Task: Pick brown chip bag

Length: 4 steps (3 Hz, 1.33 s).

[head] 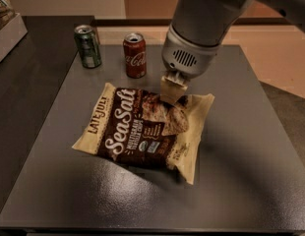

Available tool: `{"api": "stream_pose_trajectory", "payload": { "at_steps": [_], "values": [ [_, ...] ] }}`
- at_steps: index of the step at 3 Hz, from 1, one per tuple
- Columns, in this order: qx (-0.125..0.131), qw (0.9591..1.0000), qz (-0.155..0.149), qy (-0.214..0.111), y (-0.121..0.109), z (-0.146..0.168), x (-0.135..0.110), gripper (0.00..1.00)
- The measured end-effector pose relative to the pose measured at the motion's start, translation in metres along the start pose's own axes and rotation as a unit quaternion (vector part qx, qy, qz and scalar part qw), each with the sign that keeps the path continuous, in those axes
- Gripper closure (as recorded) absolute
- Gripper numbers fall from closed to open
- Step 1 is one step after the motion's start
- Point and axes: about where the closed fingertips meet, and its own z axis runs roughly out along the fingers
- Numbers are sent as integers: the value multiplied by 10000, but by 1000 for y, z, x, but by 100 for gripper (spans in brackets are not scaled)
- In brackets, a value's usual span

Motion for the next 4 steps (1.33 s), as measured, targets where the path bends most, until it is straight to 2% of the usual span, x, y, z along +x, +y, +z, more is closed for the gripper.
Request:
{"api": "stream_pose_trajectory", "payload": {
  "at_steps": [1, 2, 4],
  "values": [
    [418, 9989, -186, -109, -10, -37, -9, 100],
    [860, 9954, -395, -170, -15, -76, -16, 100],
    [1668, 9830, -712, -287, -19, -148, -19, 100]
  ]
}}
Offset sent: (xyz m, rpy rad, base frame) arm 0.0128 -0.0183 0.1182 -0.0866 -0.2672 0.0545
